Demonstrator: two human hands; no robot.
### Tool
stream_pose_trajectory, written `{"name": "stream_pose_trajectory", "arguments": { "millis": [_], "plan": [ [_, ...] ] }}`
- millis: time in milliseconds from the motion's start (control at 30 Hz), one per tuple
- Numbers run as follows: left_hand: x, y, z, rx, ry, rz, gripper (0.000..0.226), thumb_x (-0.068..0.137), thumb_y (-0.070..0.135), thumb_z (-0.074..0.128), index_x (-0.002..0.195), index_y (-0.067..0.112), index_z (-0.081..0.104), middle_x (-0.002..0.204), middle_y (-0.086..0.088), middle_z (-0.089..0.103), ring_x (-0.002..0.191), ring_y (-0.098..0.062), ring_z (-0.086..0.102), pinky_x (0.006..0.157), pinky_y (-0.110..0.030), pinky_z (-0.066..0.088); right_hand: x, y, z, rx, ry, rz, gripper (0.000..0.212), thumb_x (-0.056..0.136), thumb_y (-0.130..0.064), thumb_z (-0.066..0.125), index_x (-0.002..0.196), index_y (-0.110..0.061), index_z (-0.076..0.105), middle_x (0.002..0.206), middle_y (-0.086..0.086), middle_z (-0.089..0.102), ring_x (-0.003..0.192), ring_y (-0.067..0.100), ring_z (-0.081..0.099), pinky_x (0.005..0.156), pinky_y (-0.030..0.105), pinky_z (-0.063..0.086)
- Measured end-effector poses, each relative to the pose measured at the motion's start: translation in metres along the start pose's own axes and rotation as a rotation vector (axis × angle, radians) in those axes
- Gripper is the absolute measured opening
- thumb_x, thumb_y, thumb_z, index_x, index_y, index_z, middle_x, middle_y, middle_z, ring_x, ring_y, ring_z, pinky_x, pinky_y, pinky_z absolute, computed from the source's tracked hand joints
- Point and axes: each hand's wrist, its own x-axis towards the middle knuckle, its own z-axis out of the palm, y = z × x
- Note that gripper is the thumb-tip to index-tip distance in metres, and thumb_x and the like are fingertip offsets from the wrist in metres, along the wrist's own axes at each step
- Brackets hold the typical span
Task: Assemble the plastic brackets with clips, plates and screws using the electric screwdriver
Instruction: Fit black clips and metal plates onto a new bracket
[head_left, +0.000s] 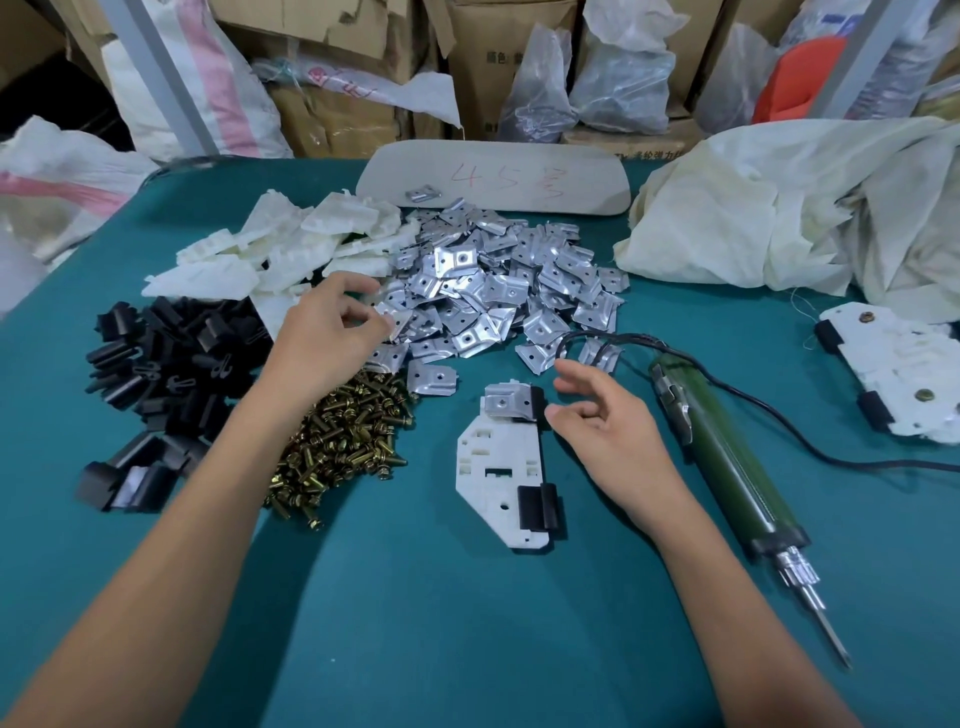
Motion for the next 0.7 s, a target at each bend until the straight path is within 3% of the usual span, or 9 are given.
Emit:
{"name": "stream_pose_trajectory", "arguments": {
  "millis": [167,267,367,567,700],
  "plan": [
    [-0.01,0.003,0.012,0.145,-0.112,0.084,0.037,0.09,0.039,0.072,0.122,0.037,0.054,0.096,0.018,0.069,0.095,-0.001,0.058,0.078,-0.021,0.044,0.0,0.0,0.0,0.007,0.0,-0.002,0.042,0.095,-0.025,0.069,0.133,-0.042,0.061,0.12,-0.021,0.065,0.089,-0.002,0.065,0.08,0.015,0.048],
    [-0.013,0.009,0.022,0.373,-0.35,0.206,0.055,0.085,0.04,0.077,0.133,0.036,0.05,0.114,0.022,0.063,0.114,-0.009,0.046,0.097,-0.031,0.037,0.0,-0.001,0.0,0.004,0.002,0.001,0.041,0.095,-0.025,0.069,0.131,-0.043,0.061,0.119,-0.021,0.066,0.091,-0.002,0.065,0.08,0.014,0.049],
    [-0.008,0.015,0.031,0.481,-0.462,0.237,0.06,0.084,0.037,0.077,0.137,0.036,0.047,0.118,0.022,0.062,0.119,-0.011,0.035,0.104,-0.038,0.026,-0.001,-0.001,0.0,0.007,-0.002,0.004,0.041,0.095,-0.024,0.069,0.131,-0.042,0.061,0.119,-0.02,0.066,0.09,-0.002,0.065,0.08,0.014,0.048],
    [0.01,0.028,0.037,0.6,-0.514,0.318,0.057,0.08,0.036,0.076,0.129,0.034,0.048,0.1,0.021,0.063,0.107,-0.014,0.045,0.084,-0.033,0.031,-0.001,-0.004,0.0,0.017,0.007,0.004,0.041,0.095,-0.02,0.069,0.131,-0.037,0.062,0.118,-0.018,0.067,0.087,-0.004,0.064,0.078,0.005,0.046],
    [0.006,0.036,0.038,0.593,-0.417,0.43,0.062,0.071,0.044,0.072,0.127,0.036,0.048,0.094,0.021,0.063,0.1,-0.011,0.048,0.086,-0.035,0.038,-0.003,-0.006,0.0,0.021,0.001,0.006,0.04,0.095,-0.021,0.068,0.131,-0.038,0.062,0.118,-0.017,0.067,0.086,-0.004,0.063,0.077,0.005,0.046]
  ]
}}
